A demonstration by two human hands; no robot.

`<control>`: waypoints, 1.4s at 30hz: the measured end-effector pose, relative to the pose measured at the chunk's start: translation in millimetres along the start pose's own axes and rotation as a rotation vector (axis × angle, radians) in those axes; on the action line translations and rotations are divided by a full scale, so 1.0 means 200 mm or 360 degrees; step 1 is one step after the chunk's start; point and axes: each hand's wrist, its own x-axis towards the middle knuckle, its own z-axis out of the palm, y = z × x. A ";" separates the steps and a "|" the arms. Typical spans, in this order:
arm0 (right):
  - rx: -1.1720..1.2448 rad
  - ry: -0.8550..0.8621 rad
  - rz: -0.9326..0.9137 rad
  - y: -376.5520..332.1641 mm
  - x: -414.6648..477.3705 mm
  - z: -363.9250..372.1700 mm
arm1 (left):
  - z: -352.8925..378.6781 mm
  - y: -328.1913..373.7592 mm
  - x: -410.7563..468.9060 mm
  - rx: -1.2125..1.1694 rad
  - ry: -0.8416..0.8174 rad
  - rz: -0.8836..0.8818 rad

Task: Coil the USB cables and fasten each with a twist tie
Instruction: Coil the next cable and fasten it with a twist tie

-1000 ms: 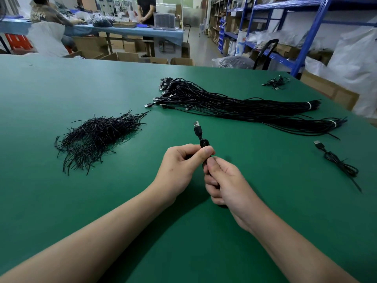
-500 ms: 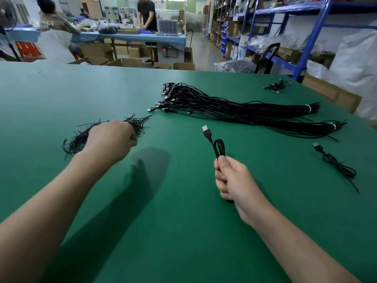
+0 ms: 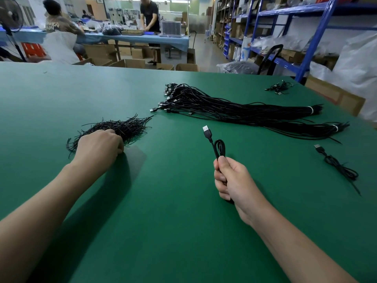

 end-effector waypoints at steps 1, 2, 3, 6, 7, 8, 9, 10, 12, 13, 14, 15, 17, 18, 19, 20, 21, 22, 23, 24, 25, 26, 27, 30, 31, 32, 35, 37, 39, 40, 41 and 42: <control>-0.0002 -0.0003 0.0000 0.00 0.00 0.00 | 0.00 -0.01 0.00 0.0010 -0.0014 0.0029; -0.0005 -0.0006 0.0000 0.00 0.00 0.00 | 0.01 -0.01 -0.01 0.0011 -0.0019 0.0062; -0.0009 -0.0010 0.0001 0.00 0.00 0.00 | 0.01 -0.01 -0.01 -0.0007 -0.0002 0.0103; -0.0026 -0.0024 -0.0007 -0.01 -0.01 0.01 | -0.03 0.04 -0.04 -0.0399 0.0214 0.0245; -0.0023 -0.0029 -0.0014 -0.01 -0.01 0.01 | -0.06 0.08 -0.04 -0.0644 0.0292 0.0262; -0.0013 -0.0034 -0.0021 -0.01 -0.01 0.01 | -0.10 0.12 -0.05 -0.0886 0.0362 0.0278; -0.0001 -0.0041 -0.0031 -0.01 -0.02 0.02 | -0.14 0.18 -0.05 -0.1096 0.0442 0.0302; 0.0008 -0.0052 -0.0046 -0.02 -0.02 0.02 | -0.18 0.25 -0.06 -0.1274 0.0522 0.0332; 0.0026 -0.0083 -0.0076 -0.02 -0.02 0.03 | -0.26 0.41 -0.11 -0.1589 0.0604 0.0386; 0.0040 -0.0099 -0.0087 -0.02 -0.03 0.04 | -0.27 0.50 -0.13 -0.1723 0.0595 0.0404; 0.0056 -0.0112 -0.0097 -0.03 -0.03 0.04 | -0.27 0.58 -0.16 -0.1851 0.0553 0.0403; 0.0072 -0.0119 -0.0106 -0.03 -0.03 0.05 | -0.27 0.66 -0.19 -0.1995 0.0483 0.0363; 0.0106 -0.0113 -0.0110 -0.03 -0.04 0.04 | -0.25 0.77 -0.24 -0.2361 0.0313 0.0194; 0.0128 -0.0104 -0.0104 -0.03 -0.04 0.04 | -0.23 0.81 -0.25 -0.2526 0.0255 0.0109; 0.0147 -0.0097 -0.0097 -0.04 -0.04 0.04 | -0.22 0.82 -0.27 -0.2650 0.0208 0.0051; 0.0157 -0.0092 -0.0090 -0.04 -0.04 0.04 | -0.21 0.83 -0.28 -0.2744 0.0163 0.0025; 0.0160 -0.0090 -0.0082 -0.04 -0.04 0.04 | -0.20 0.83 -0.29 -0.2819 0.0121 0.0026; 0.0163 -0.0093 -0.0070 -0.04 -0.04 0.04 | -0.19 0.83 -0.29 -0.2866 0.0096 0.0035; 0.0172 -0.0100 -0.0059 -0.03 -0.04 0.05 | -0.18 0.83 -0.30 -0.2880 0.0093 0.0031; 0.0179 -0.0111 -0.0049 -0.03 -0.04 0.05 | -0.17 0.83 -0.30 -0.2870 0.0099 0.0006; 0.0180 -0.0126 -0.0043 -0.03 -0.04 0.06 | -0.17 0.83 -0.30 -0.2852 0.0109 -0.0026; 0.0172 -0.0145 -0.0042 -0.02 -0.05 0.06 | -0.16 0.83 -0.30 -0.2844 0.0122 -0.0052; 0.0165 -0.0162 -0.0040 -0.02 -0.05 0.07 | -0.16 0.83 -0.30 -0.2855 0.0136 -0.0066; 0.0179 -0.0179 -0.0017 -0.01 -0.05 0.07 | -0.17 0.82 -0.30 -0.2931 0.0161 -0.0015; 0.0195 -0.0175 -0.0007 -0.01 -0.05 0.07 | -0.17 0.81 -0.31 -0.2946 0.0161 0.0028; 0.0228 -0.0167 0.0002 -0.02 -0.05 0.07 | -0.17 0.81 -0.32 -0.2952 0.0158 0.0072; 0.0405 -0.0139 0.0019 -0.03 -0.04 0.05 | -0.18 0.81 -0.34 -0.2995 0.0095 0.0154; 0.0512 -0.0094 0.0018 -0.03 -0.03 0.04 | -0.18 0.82 -0.34 -0.2999 0.0053 0.0198; 0.0602 -0.0039 0.0008 -0.03 -0.03 0.02 | -0.18 0.81 -0.34 -0.2774 0.0086 0.0312; 0.0631 -0.0020 -0.0005 -0.03 -0.03 0.01 | -0.18 0.81 -0.35 -0.2597 0.0135 0.0402; 0.0649 -0.0004 -0.0013 -0.04 -0.02 0.01 | -0.18 0.81 -0.35 -0.2421 0.0200 0.0496; 0.0657 0.0013 -0.0010 -0.04 -0.02 0.00 | -0.18 0.81 -0.36 -0.2270 0.0270 0.0583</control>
